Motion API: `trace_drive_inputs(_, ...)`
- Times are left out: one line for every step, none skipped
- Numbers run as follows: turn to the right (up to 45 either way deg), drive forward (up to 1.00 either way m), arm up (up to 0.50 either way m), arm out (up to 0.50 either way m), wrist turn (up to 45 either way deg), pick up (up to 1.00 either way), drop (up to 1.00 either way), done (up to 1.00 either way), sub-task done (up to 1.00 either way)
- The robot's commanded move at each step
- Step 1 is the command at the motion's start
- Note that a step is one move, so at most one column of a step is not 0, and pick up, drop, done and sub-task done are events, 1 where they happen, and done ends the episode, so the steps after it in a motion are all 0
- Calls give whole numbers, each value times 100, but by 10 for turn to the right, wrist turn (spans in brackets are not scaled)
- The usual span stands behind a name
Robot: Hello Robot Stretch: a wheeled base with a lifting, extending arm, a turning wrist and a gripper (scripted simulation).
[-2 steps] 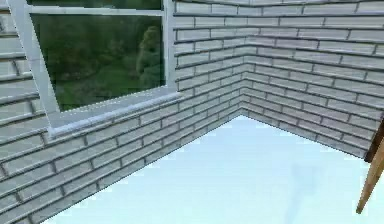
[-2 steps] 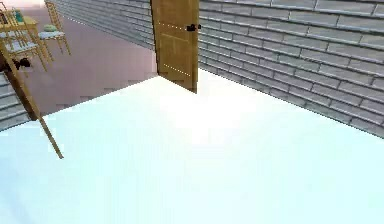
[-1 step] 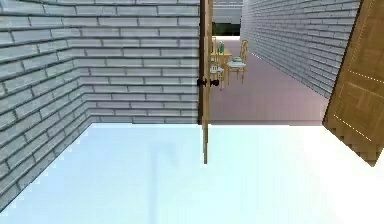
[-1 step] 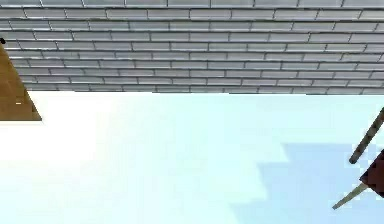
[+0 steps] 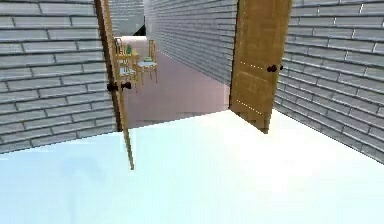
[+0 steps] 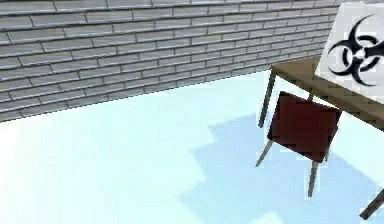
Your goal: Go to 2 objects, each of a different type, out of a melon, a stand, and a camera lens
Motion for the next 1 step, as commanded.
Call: trace_drive_inputs(0,100,0,0,0,0,0,0,0)
